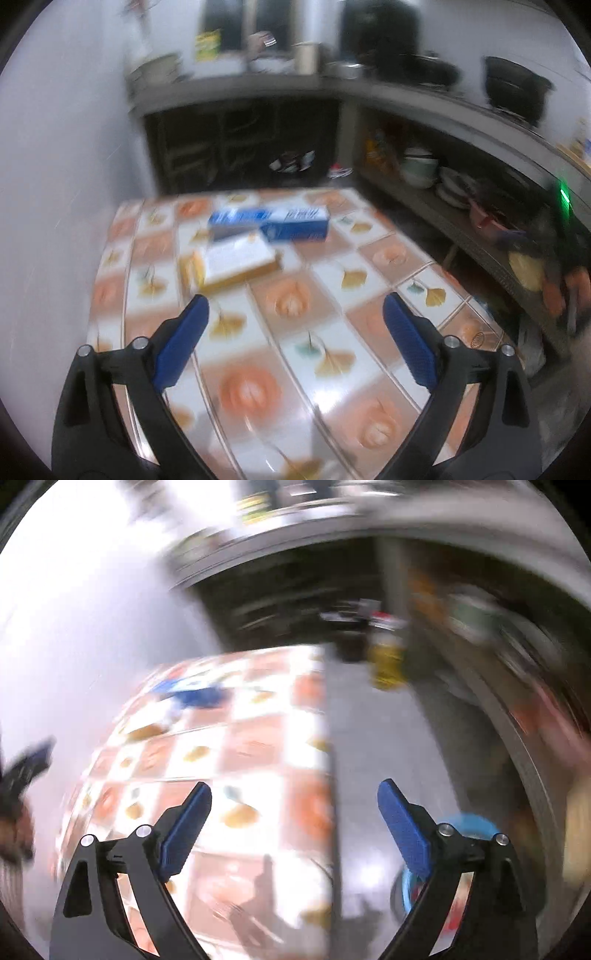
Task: Collect trash
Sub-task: 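Open the right gripper and swing both tools back toward the table, then grasp the blue toothpaste box with the right gripper while the left gripper grasps the medicine box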
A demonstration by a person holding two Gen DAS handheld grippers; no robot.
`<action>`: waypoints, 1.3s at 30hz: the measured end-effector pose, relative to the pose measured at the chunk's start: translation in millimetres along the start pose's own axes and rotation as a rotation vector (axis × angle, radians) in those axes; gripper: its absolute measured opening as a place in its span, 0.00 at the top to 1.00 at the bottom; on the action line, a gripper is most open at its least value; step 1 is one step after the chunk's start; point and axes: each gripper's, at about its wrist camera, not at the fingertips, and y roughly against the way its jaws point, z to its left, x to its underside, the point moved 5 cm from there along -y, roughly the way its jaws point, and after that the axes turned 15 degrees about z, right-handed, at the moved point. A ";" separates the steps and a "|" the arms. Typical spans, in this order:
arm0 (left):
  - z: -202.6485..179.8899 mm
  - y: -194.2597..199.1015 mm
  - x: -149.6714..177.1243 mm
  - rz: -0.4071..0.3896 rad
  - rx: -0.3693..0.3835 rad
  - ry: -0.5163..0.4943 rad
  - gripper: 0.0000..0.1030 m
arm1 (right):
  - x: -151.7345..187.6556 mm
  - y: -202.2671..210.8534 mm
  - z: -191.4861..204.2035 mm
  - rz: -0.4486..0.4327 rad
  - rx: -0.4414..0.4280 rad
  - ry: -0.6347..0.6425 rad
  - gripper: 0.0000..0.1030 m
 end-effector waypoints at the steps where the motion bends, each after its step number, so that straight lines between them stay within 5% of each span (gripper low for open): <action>1: 5.0 -6.3 -10.0 -0.004 -0.009 -0.042 0.10 | -16.7 -6.8 16.9 0.013 -0.013 0.074 0.14; 9: 31.2 -96.6 -63.3 0.138 -0.073 -0.380 0.10 | -145.5 -120.0 109.4 0.182 0.093 0.466 0.14; 21: 56.5 -207.1 -74.3 0.438 -0.038 -0.555 0.10 | -204.0 -237.7 179.8 0.345 0.132 0.819 0.15; 27: 56.7 -231.8 -71.0 0.496 -0.042 -0.624 0.10 | -208.2 -261.6 171.3 0.408 0.085 0.771 0.33; 34: 62.9 -230.0 -79.0 0.523 -0.001 -0.521 0.10 | -191.3 -255.8 151.7 0.439 0.041 0.594 0.62; 39: 56.7 -228.4 -71.9 0.552 -0.114 -0.498 0.17 | -162.0 -232.6 131.5 0.428 0.053 0.424 0.65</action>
